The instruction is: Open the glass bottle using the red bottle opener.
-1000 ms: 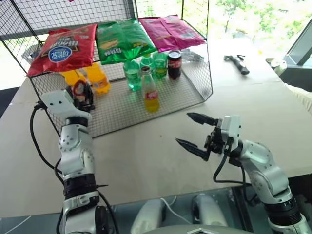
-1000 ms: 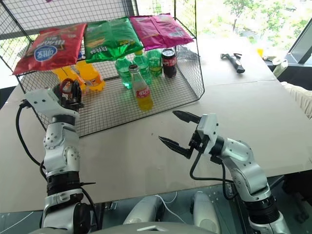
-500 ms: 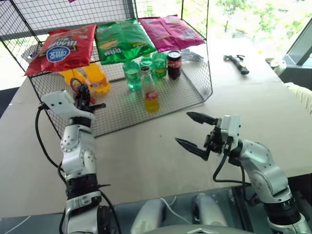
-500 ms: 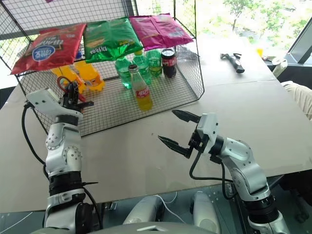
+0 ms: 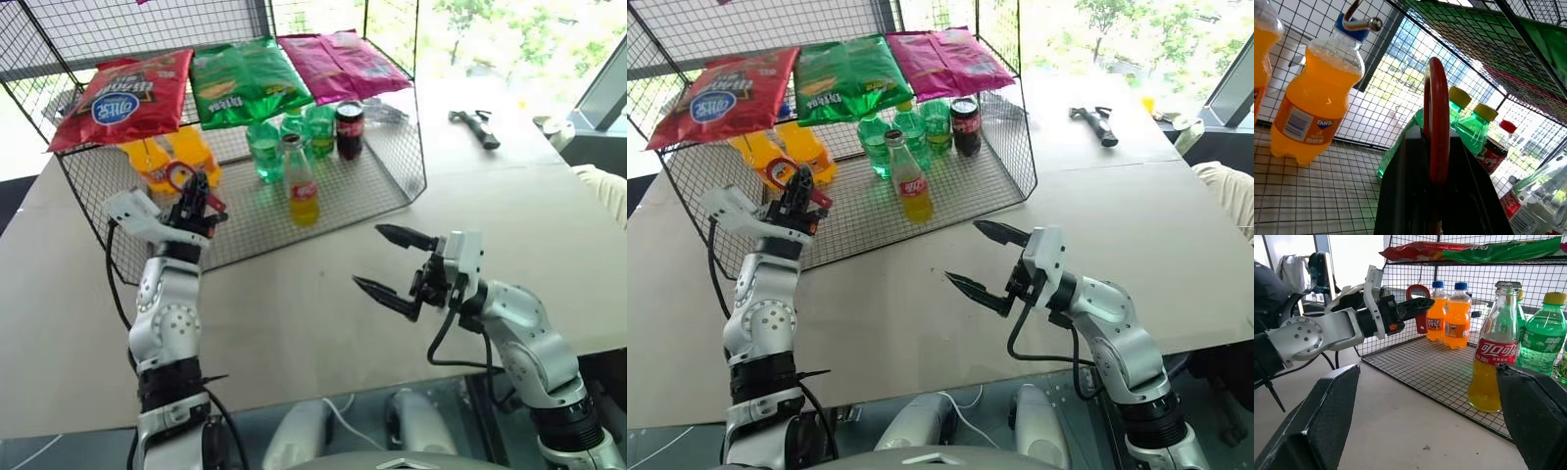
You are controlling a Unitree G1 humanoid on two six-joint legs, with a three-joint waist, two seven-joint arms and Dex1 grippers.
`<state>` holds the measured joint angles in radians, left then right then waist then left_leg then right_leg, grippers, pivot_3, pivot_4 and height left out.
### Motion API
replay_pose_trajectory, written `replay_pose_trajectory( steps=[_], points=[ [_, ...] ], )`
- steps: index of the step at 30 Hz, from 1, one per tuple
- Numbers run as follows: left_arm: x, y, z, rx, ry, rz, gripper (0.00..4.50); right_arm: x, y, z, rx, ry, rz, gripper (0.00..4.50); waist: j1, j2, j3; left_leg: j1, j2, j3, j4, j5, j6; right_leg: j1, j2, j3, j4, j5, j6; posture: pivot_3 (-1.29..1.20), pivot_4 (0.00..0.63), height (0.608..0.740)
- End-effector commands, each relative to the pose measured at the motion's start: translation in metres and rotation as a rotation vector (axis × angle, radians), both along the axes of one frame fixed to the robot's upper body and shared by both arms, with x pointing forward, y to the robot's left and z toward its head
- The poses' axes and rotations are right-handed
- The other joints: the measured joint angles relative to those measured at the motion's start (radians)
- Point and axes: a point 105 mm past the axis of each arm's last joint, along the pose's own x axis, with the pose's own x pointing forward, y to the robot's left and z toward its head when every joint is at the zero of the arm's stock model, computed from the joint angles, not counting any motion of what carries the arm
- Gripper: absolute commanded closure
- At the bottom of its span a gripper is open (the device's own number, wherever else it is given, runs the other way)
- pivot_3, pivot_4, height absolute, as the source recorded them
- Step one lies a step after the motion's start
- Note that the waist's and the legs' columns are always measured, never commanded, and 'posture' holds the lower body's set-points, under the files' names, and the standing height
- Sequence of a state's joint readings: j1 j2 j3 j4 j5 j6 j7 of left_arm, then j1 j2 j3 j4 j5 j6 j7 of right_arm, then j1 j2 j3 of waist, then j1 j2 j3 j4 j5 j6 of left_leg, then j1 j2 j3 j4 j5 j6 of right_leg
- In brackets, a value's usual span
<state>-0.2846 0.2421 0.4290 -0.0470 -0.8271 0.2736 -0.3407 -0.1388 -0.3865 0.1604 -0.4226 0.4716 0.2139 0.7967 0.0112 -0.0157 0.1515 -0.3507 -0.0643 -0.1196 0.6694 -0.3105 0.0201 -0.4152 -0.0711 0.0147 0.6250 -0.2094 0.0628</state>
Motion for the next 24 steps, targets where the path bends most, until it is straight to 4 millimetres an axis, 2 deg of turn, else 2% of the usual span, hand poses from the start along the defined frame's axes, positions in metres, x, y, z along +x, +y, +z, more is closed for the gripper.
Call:
replay_pose_trajectory(
  steps=[1, 3, 6, 8, 11, 14, 20, 24],
  points=[
    [-0.015, -0.039, 0.005, -0.073, -0.01, -0.273, 4.48, 0.008, -0.006, 0.003, -0.071, 0.043, -0.068, 0.0, 0.001, 0.0, 0.0, 0.0, 0.0, 0.0, 0.0, 0.0, 0.0, 0.0, 0.0, 0.0, 0.0, 0.0, 0.0, 0.0, 0.15, 0.74],
    [-0.024, -0.059, 0.0, -0.1, 0.025, -0.417, 4.48, 0.01, -0.007, -0.008, -0.141, 0.132, -0.079, 0.0, 0.002, 0.0, 0.0, 0.0, 0.0, 0.0, 0.0, 0.0, 0.0, 0.0, 0.0, 0.0, 0.0, 0.0, 0.0, 0.0, 0.15, 0.74],
    [-0.04, -0.089, -0.007, -0.128, 0.081, -0.627, 4.48, 0.001, -0.003, -0.015, -0.166, 0.265, -0.003, 0.0, 0.0, 0.0, 0.0, 0.0, 0.0, 0.0, 0.0, 0.0, 0.0, 0.0, 0.0, 0.0, 0.0, 0.0, 0.0, 0.0, 0.15, 0.74],
    [-0.049, -0.101, -0.009, -0.134, 0.108, -0.721, 4.48, -0.003, -0.002, -0.02, -0.199, 0.329, 0.022, 0.0, 0.0, 0.0, 0.0, 0.0, 0.0, 0.0, 0.0, 0.0, 0.0, 0.0, 0.001, 0.0, 0.0, 0.0, 0.0, 0.0, 0.15, 0.74],
    [-0.065, -0.127, -0.016, -0.134, 0.171, -0.91, 4.48, -0.025, 0.008, -0.027, -0.251, 0.509, 0.208, 0.0, -0.001, 0.0, 0.0, 0.0, 0.0, 0.0, 0.0, 0.0, 0.0, 0.0, 0.0, 0.001, 0.0, 0.0, 0.0, 0.0, 0.15, 0.74],
    [-0.077, -0.148, -0.018, -0.131, 0.201, -1.06, 4.48, -0.038, 0.019, -0.02, -0.258, 0.622, 0.37, 0.0, -0.001, 0.0, 0.0, 0.0, 0.0, 0.0, 0.0, 0.0, 0.0, 0.0, 0.001, 0.0, 0.0, 0.0, 0.0, 0.0, 0.15, 0.74],
    [-0.078, -0.16, -0.017, -0.109, 0.178, -1.12, 4.48, -0.042, 0.038, -0.014, -0.255, 0.695, 0.462, 0.0, 0.001, 0.0, 0.0, 0.0, 0.0, 0.0, 0.0, 0.0, 0.0, 0.0, 0.001, 0.0, 0.0, 0.0, -0.001, 0.0, 0.15, 0.74],
    [-0.082, -0.163, -0.02, -0.095, 0.167, -1.135, 4.48, -0.044, 0.043, -0.014, -0.264, 0.716, 0.487, 0.0, 0.001, 0.0, 0.0, 0.0, 0.0, 0.0, -0.001, 0.0, 0.001, 0.0, 0.0, 0.001, -0.001, 0.0, -0.001, 0.0, 0.15, 0.74]
  ],
)
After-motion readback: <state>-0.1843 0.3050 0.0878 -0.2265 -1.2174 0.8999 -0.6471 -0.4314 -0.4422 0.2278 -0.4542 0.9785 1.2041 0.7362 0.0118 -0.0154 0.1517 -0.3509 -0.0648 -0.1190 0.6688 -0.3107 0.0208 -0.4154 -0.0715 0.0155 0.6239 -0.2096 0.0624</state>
